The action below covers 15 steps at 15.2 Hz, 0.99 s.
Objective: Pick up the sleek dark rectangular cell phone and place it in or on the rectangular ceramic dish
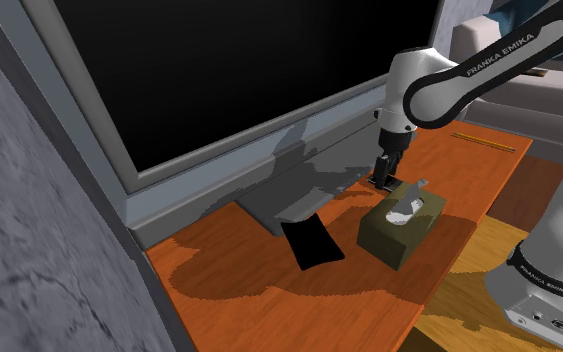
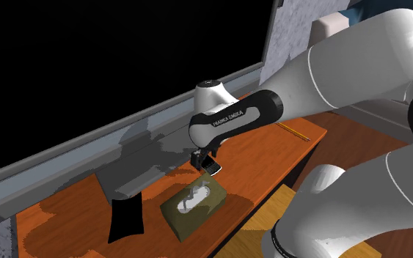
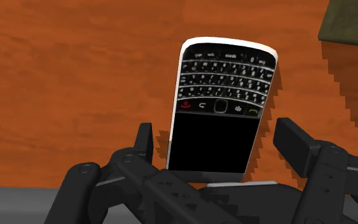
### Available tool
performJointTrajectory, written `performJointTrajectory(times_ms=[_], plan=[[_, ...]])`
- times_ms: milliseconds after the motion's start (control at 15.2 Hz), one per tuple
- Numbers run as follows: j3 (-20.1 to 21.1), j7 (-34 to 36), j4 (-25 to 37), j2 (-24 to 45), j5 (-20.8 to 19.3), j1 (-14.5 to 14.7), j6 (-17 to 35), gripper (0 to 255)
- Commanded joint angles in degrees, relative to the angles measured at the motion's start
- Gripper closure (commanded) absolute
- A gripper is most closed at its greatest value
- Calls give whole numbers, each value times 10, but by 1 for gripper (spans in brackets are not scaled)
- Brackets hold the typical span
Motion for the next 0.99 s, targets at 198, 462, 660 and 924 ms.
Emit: performJointTrajectory(times_ms=[198,462,660,924], plan=[[0,-1,-1,2,0,0,4,0],[0,-1,-1,2,0,0,3,255],[-1,-1,-1,2,0,0,4,255],[-1,-1,-1,2,0,0,3,255]])
